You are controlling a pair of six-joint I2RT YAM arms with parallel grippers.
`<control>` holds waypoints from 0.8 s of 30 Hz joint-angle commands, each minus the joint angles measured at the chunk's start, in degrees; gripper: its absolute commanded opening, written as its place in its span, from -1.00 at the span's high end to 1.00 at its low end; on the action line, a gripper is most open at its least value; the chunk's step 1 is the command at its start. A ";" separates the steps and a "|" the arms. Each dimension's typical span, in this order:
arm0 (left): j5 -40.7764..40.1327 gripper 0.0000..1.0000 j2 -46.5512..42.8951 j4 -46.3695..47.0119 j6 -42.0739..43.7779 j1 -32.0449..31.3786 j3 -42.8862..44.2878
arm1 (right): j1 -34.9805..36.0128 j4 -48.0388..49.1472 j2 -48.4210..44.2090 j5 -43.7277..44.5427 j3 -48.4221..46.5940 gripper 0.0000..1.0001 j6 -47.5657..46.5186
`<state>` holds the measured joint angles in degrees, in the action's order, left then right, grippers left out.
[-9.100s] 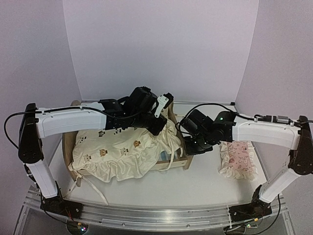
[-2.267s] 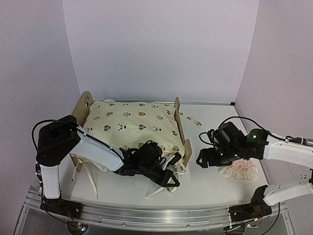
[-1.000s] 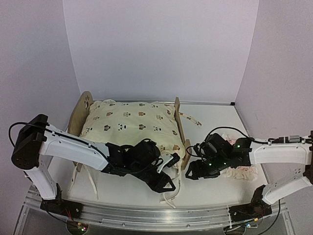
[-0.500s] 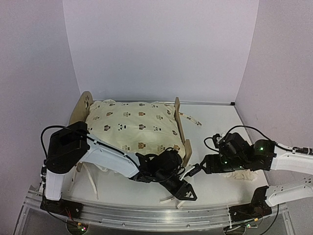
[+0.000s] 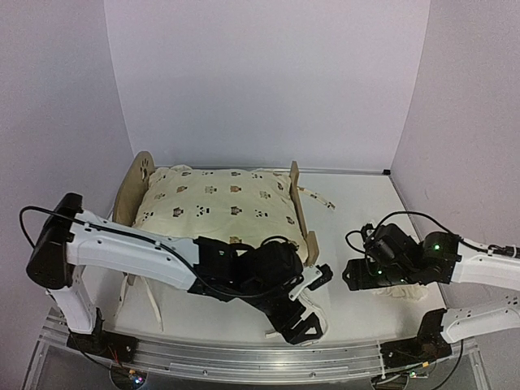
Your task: Set up the pet bed
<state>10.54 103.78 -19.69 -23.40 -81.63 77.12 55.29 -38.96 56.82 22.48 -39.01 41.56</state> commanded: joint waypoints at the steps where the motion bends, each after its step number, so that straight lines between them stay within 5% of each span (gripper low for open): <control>1: -12.54 -0.84 -1.91 -3.43 2.18 3.62 -6.00 | 0.02 -0.91 2.05 1.47 -2.91 -0.59 -0.54; 9: -2.79 -0.16 3.26 0.95 5.91 2.66 -6.65 | 0.06 2.29 4.87 -3.80 -0.98 -0.57 -0.84; 19: -1.55 0.01 10.18 -0.09 8.12 0.40 -4.01 | 0.06 7.23 7.55 -10.43 2.49 -0.47 -0.52; 21: -2.50 0.16 11.18 -0.69 8.24 0.42 -3.49 | 0.05 8.01 7.91 -11.20 3.25 -0.42 -0.07; 24: -4.09 0.65 12.90 -1.49 8.19 0.36 -2.78 | 0.03 9.54 8.36 -12.74 4.84 -0.34 0.54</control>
<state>8.61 114.10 -19.99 -16.01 -81.03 72.08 55.29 -32.51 64.55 12.96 -35.79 41.12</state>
